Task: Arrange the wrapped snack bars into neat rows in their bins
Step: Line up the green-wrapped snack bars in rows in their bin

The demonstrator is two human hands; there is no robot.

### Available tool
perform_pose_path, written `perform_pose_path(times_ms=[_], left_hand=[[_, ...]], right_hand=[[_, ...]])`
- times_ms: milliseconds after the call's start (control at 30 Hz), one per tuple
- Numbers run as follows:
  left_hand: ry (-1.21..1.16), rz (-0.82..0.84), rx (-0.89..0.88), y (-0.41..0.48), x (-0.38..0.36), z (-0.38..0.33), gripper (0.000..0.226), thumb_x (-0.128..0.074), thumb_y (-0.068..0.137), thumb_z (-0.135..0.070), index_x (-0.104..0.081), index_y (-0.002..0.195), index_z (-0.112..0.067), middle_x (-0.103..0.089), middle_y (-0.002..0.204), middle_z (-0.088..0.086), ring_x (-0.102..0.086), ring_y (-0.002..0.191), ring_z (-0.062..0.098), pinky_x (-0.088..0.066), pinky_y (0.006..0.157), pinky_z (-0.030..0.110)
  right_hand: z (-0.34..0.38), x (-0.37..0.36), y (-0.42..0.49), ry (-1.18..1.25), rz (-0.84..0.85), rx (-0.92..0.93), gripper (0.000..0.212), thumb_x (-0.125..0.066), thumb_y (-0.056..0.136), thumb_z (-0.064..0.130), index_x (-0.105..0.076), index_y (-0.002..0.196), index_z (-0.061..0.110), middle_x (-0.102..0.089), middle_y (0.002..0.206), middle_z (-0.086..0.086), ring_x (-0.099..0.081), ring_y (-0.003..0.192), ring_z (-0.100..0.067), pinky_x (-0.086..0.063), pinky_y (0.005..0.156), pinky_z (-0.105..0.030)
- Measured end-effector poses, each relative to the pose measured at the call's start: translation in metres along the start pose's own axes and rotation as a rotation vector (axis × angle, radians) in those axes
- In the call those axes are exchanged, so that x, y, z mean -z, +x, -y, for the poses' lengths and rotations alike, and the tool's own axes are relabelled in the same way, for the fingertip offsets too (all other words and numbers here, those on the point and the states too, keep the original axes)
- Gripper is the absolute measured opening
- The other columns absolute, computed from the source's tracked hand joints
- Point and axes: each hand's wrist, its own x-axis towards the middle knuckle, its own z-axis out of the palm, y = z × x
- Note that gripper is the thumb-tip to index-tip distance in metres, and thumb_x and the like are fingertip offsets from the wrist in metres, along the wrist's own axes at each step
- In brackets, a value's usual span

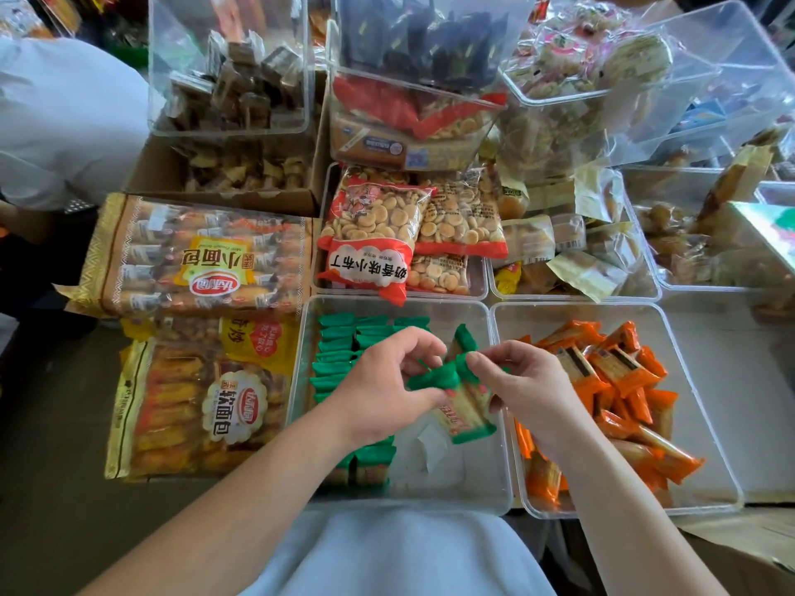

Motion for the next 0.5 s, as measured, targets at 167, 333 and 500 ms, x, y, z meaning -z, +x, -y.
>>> perform_pose_path(times_ms=[167, 333, 500], left_hand=[[0.088, -0.065, -0.068, -0.001, -0.007, 0.005, 0.049, -0.088, 0.079, -0.015, -0.064, 0.116, -0.037, -0.069, 0.101, -0.017, -0.064, 0.101, -0.003, -0.054, 0.086, 0.02], [0.07, -0.102, -0.121, -0.002, -0.013, 0.015, 0.049, -0.085, 0.08, -0.007, -0.067, 0.12, -0.029, -0.068, 0.108, -0.016, -0.065, 0.109, -0.002, -0.055, 0.092, 0.018], [0.048, -0.163, -0.039, 0.0, -0.01, 0.03, 0.037, -0.072, 0.09, -0.001, -0.066, 0.117, -0.026, -0.062, 0.115, -0.012, -0.062, 0.108, 0.0, -0.059, 0.089, 0.021]], right_hand=[[0.009, -0.006, -0.01, -0.03, 0.137, 0.038, 0.03, -0.068, 0.091, 0.046, -0.078, 0.099, 0.019, -0.079, 0.09, -0.001, -0.075, 0.079, -0.013, -0.057, 0.064, -0.024], [-0.005, -0.002, -0.006, -0.123, 0.303, 0.029, 0.042, -0.093, 0.075, 0.022, -0.075, 0.113, 0.026, -0.079, 0.104, 0.008, -0.075, 0.098, -0.011, -0.061, 0.087, -0.033], [-0.032, -0.014, 0.01, -0.371, 0.175, 0.077, 0.044, -0.085, 0.082, 0.021, -0.068, 0.122, 0.03, -0.072, 0.108, 0.016, -0.07, 0.095, 0.001, -0.061, 0.085, -0.025]])
